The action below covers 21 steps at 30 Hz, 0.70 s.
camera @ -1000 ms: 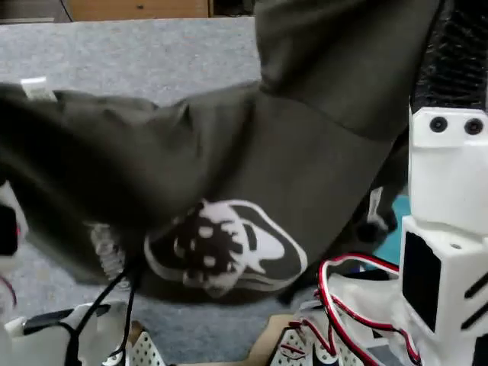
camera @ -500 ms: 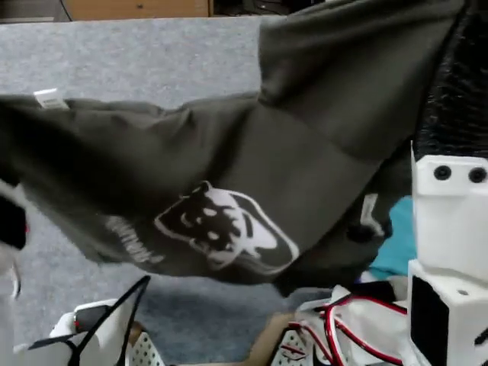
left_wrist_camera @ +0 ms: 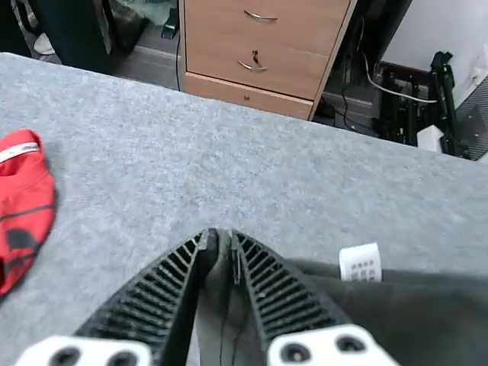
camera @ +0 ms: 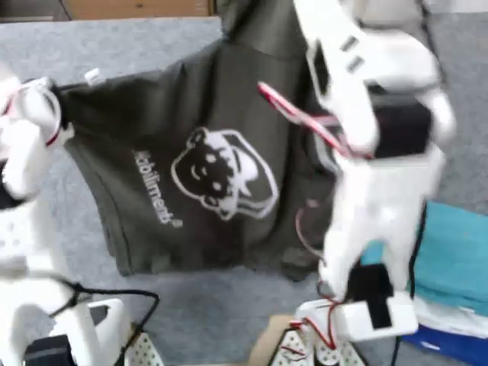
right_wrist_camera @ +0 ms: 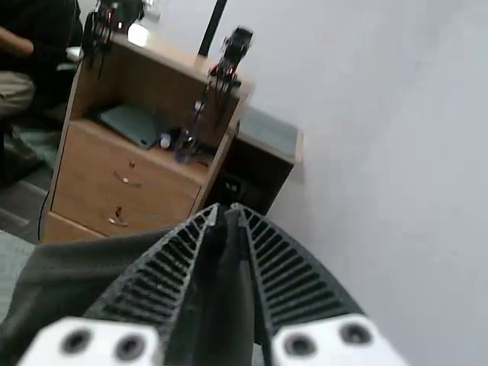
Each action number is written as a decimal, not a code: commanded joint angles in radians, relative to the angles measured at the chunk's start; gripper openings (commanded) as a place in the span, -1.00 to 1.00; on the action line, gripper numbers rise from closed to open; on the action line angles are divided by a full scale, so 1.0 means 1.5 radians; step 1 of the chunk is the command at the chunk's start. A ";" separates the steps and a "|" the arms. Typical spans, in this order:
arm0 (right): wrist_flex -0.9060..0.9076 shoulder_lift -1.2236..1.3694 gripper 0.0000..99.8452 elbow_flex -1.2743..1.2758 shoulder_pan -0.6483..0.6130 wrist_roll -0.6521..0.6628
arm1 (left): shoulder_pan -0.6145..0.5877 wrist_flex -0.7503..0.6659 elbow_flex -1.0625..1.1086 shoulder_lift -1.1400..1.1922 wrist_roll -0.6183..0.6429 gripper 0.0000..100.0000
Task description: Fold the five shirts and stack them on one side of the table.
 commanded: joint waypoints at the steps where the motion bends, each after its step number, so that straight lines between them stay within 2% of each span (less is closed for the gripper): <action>1: -0.152 0.046 -0.99 0.087 0.012 -0.004 | -0.003 -0.279 0.203 -0.009 0.001 -0.96; 5: -0.261 0.141 -0.99 0.101 0.024 -0.004 | -0.003 -0.573 0.351 -0.008 0.001 -0.96; 8: -0.304 0.226 -0.99 0.055 0.035 -0.004 | -0.003 -0.699 0.385 -0.006 0.001 -0.96; 13: -0.305 0.355 -0.99 -0.098 0.044 -0.004 | -0.005 -0.729 0.334 0.054 0.001 -0.96; 21: -0.282 0.505 -0.99 -0.317 0.029 -0.004 | -0.035 -0.727 0.135 0.259 0.031 -0.96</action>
